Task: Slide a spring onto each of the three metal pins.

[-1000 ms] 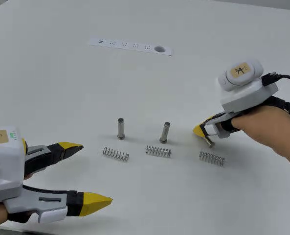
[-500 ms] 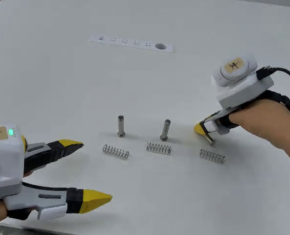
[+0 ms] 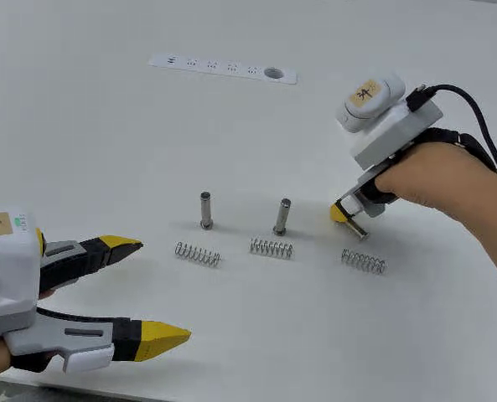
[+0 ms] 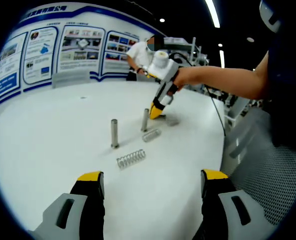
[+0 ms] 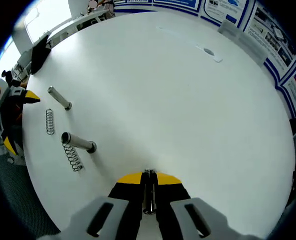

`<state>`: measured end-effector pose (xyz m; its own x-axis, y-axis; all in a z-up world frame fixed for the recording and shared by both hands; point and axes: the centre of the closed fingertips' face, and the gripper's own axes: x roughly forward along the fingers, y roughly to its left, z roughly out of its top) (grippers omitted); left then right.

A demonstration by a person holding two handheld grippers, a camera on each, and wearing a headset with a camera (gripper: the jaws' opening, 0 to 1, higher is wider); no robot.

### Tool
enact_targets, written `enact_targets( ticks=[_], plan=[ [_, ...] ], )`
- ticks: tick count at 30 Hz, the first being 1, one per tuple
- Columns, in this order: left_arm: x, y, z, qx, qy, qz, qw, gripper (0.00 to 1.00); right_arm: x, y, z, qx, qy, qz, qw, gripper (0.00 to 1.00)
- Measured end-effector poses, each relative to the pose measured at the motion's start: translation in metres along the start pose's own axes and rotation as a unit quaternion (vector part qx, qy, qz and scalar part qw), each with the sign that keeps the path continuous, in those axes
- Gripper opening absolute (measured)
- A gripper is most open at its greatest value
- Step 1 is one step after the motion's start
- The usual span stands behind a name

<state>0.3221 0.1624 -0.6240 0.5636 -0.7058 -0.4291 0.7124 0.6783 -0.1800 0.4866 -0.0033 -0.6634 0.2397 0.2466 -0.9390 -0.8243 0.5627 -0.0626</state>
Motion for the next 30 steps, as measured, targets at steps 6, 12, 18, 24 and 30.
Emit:
enact_targets(
  ticks=[6,12,18,24,30],
  plan=[
    [-0.001,0.001,0.001,0.0,-0.002,0.001,1.0,0.8,0.0,-0.001,-0.001,0.019,-0.002,0.001,0.9998,0.09],
    [-0.001,0.001,0.002,0.003,-0.003,0.003,1.0,0.8,-0.004,-0.004,-0.004,0.045,-0.048,-0.002,0.9978,0.09],
    [-0.001,0.001,0.001,0.003,-0.002,0.002,1.0,0.8,-0.019,-0.002,-0.003,0.062,-0.078,0.005,0.995,0.09],
    [-0.001,0.0,0.001,0.008,0.003,0.001,1.0,0.8,-0.033,0.0,-0.005,0.07,-0.099,0.002,0.9926,0.09],
    [-0.001,0.001,0.001,0.008,0.002,0.004,1.0,0.79,-0.043,-0.001,-0.008,0.08,-0.117,-0.007,0.9898,0.09]
  ],
)
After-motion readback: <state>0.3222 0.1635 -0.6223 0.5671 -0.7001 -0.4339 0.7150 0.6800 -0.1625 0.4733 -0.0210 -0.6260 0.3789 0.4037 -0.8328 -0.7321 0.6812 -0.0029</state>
